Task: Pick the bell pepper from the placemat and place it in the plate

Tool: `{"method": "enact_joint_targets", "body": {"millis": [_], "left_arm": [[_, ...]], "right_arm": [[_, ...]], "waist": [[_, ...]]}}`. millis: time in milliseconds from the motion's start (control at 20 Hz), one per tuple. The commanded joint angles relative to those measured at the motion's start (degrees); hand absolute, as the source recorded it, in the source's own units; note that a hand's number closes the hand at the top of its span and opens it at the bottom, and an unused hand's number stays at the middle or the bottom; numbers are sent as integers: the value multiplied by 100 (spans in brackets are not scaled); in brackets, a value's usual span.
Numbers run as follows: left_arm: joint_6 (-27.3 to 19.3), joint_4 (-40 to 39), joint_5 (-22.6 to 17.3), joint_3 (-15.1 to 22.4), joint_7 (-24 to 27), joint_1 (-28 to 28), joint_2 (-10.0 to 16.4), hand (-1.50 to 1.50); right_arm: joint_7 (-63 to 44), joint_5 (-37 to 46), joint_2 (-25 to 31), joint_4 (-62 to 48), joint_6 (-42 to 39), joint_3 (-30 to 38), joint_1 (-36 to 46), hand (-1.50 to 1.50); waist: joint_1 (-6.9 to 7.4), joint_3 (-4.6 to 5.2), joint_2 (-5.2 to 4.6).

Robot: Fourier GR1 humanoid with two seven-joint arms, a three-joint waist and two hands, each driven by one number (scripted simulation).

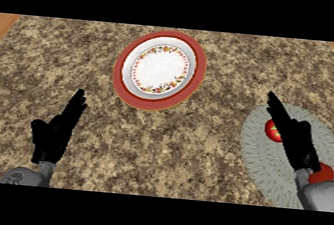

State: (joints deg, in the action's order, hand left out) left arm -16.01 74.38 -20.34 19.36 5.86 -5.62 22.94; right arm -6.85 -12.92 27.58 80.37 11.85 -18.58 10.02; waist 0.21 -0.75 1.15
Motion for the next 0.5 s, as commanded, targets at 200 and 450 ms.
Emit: {"method": "enact_joint_targets", "body": {"millis": [200, 450], "left_arm": [[21, 254, -100, -646, -348, -256, 625, 0], [61, 286, -254, -586, -515, -96, 482, 0]], "right_arm": [[1557, -1820, 1194, 42, -2484, 1694, -142, 150], [2801, -923, 1213, -687, -966, 2538, -604, -150]], "waist": [[-139, 41, -103], [-345, 18, -91]]}}
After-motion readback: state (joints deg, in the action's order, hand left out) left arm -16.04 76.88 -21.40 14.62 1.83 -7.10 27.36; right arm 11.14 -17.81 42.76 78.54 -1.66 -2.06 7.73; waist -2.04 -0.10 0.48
